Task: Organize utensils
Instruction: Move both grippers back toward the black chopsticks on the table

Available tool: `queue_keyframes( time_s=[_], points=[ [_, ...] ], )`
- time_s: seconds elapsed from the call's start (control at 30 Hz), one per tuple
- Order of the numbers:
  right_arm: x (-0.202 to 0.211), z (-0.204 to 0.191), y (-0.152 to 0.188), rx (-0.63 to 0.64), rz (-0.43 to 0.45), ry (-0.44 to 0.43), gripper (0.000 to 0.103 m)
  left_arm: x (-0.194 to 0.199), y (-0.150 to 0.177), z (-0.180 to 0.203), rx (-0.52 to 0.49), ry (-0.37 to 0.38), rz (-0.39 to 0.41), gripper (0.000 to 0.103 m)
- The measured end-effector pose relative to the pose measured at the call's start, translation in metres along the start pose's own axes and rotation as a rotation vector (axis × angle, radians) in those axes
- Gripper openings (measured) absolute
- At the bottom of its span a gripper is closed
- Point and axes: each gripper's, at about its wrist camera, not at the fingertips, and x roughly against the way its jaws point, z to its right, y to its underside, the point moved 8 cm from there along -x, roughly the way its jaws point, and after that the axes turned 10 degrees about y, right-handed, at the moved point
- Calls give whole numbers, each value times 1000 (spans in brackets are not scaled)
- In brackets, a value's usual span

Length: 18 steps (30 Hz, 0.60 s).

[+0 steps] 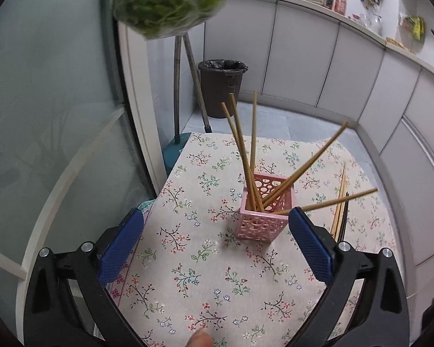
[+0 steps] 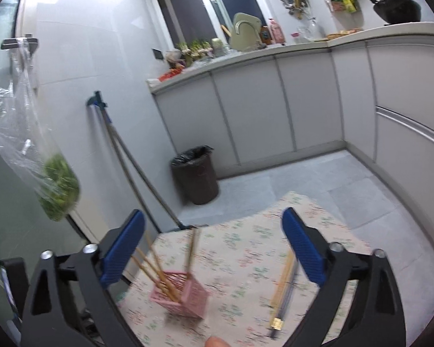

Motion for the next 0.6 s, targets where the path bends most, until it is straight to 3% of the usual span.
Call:
queue_keyframes(
  time_s=[0.27, 0.37, 0.6],
  points=[
    [-11, 56, 17, 63, -92, 129, 97, 11, 3, 12, 16, 34, 76, 96],
    [-22, 71, 30, 98, -158, 161, 97, 11, 5, 18, 44, 98, 110, 96],
    [-68, 109, 72, 85, -316, 213, 97, -25, 41, 37, 16, 134, -26, 96]
  ],
)
